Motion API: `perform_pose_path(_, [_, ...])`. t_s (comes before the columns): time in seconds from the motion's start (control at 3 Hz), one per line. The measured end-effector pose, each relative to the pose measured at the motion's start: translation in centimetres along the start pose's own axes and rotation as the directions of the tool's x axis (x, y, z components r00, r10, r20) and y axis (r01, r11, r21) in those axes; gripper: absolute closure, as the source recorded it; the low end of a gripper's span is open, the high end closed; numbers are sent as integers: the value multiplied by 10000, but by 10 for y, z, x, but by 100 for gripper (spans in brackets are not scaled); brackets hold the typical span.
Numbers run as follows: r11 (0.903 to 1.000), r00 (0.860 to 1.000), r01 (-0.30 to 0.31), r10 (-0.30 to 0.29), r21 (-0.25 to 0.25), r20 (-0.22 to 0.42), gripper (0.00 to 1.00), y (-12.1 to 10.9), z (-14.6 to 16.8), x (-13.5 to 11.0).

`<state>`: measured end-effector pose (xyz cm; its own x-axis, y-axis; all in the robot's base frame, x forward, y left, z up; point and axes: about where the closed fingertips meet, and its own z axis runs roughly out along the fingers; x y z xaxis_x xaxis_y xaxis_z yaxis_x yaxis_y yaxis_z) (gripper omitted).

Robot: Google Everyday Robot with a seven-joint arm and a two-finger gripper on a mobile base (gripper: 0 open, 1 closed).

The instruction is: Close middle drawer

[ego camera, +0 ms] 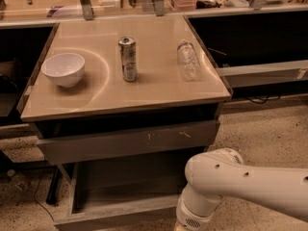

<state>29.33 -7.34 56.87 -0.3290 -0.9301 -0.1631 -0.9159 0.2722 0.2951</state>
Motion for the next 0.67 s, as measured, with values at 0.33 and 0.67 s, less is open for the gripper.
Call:
perform_pose_path(0.33, [9997,9996,-200,203,-150,173,100,-1,19,-1])
perform_pose_path(0.67, [9940,9924,-1094,1097,-68,562,100,-30,58,2])
